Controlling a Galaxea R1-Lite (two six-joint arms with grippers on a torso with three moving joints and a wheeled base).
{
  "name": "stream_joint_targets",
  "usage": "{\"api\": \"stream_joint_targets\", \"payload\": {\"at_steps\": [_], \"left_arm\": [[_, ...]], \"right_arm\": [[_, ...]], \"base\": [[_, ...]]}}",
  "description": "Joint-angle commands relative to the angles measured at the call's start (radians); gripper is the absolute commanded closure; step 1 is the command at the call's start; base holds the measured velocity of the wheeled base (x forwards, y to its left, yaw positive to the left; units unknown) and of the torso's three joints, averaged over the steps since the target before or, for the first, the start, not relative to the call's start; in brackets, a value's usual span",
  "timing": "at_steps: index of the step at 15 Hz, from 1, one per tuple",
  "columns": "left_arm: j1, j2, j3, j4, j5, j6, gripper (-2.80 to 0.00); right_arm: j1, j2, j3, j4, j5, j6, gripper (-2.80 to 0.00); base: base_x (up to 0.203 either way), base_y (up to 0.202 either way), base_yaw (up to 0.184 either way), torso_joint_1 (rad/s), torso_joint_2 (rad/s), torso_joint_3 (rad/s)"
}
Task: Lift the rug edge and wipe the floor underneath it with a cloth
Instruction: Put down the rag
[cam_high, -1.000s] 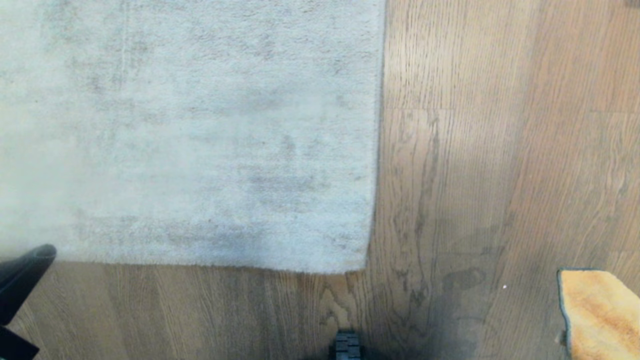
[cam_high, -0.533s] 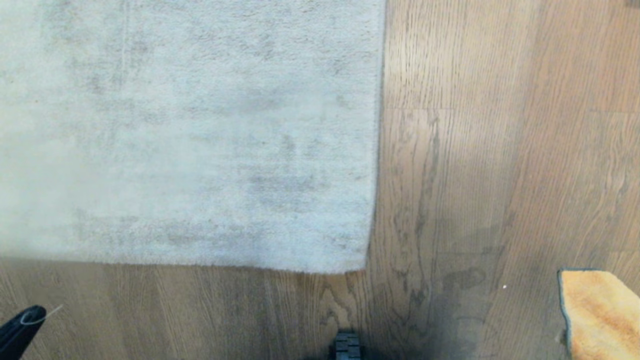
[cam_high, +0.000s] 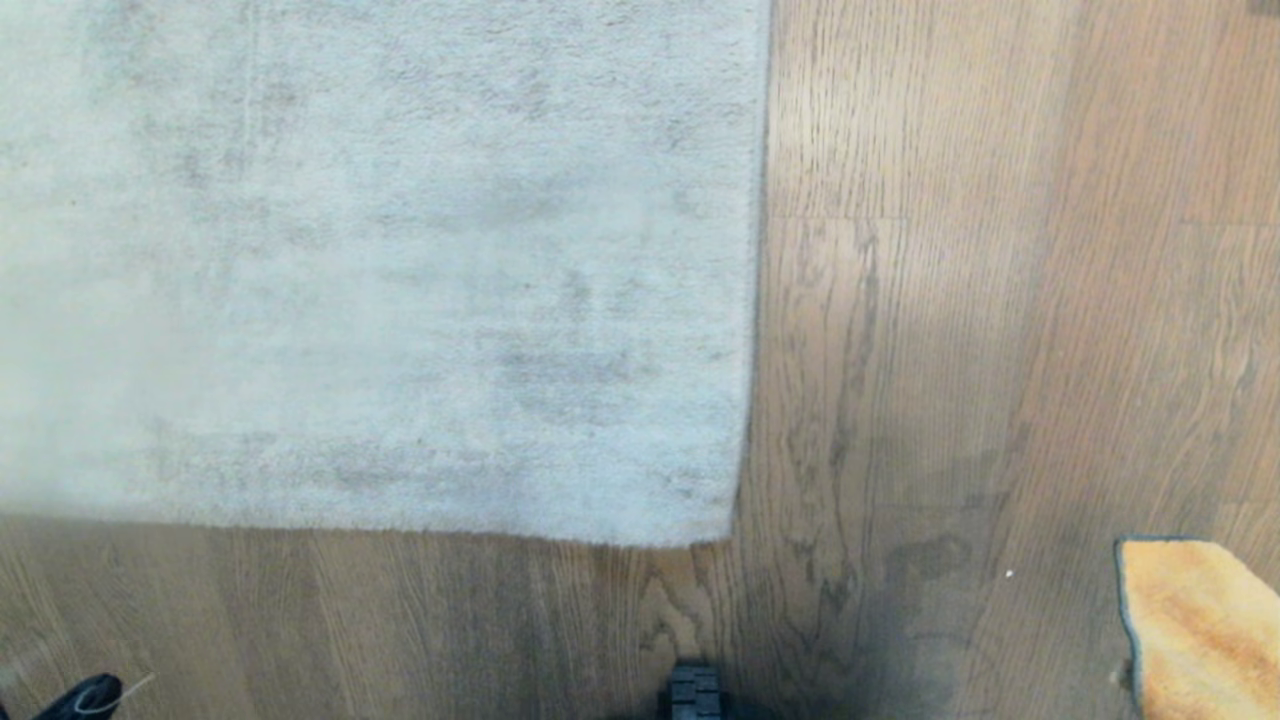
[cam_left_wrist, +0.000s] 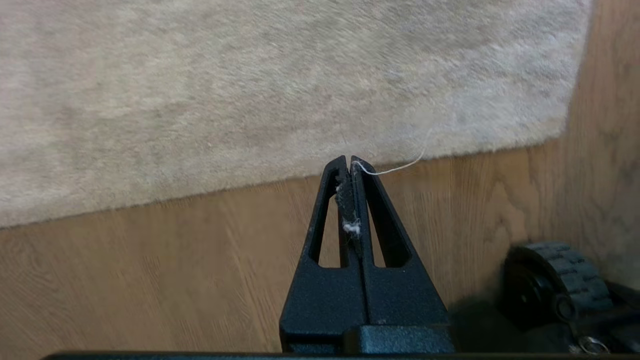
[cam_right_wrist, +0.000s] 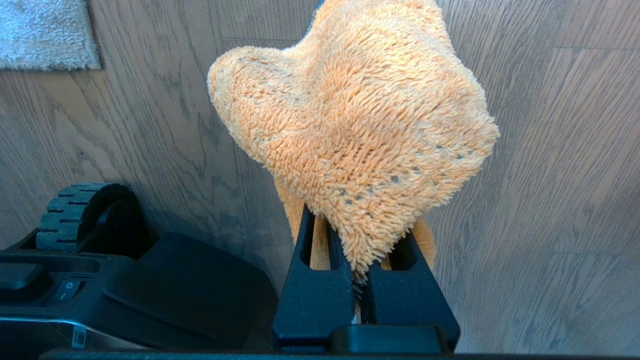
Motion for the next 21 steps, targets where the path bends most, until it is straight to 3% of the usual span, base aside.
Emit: {"api": "stream_joint_targets", "payload": {"at_steps": [1, 8, 13, 21], "left_arm": [[-0.035, 0.010, 0.002, 0.057, 0.004, 0.002, 0.00], [-0.018, 0.002, 0.002, 0.155, 0.007, -0.003, 0.00], [0.033, -0.011, 0.002, 0.216, 0.007, 0.003, 0.00], [-0.010, -0.009, 0.002, 0.255, 0.035, 0.001, 0.00]], "right_arm": [[0.000, 0.001, 0.000, 0.001, 0.000, 0.000, 0.00], [-0.001, 0.001, 0.000, 0.001, 0.001, 0.000, 0.00], [-0.001, 0.001, 0.000, 0.001, 0.000, 0.000, 0.00], [-0.001, 0.001, 0.000, 0.001, 0.001, 0.000, 0.00]], "base": [[0.000, 0.000, 0.000, 0.000, 0.00, 0.000], [0.000, 0.000, 0.000, 0.000, 0.00, 0.000], [0.000, 0.000, 0.000, 0.000, 0.00, 0.000], [0.000, 0.000, 0.000, 0.000, 0.00, 0.000]]}}
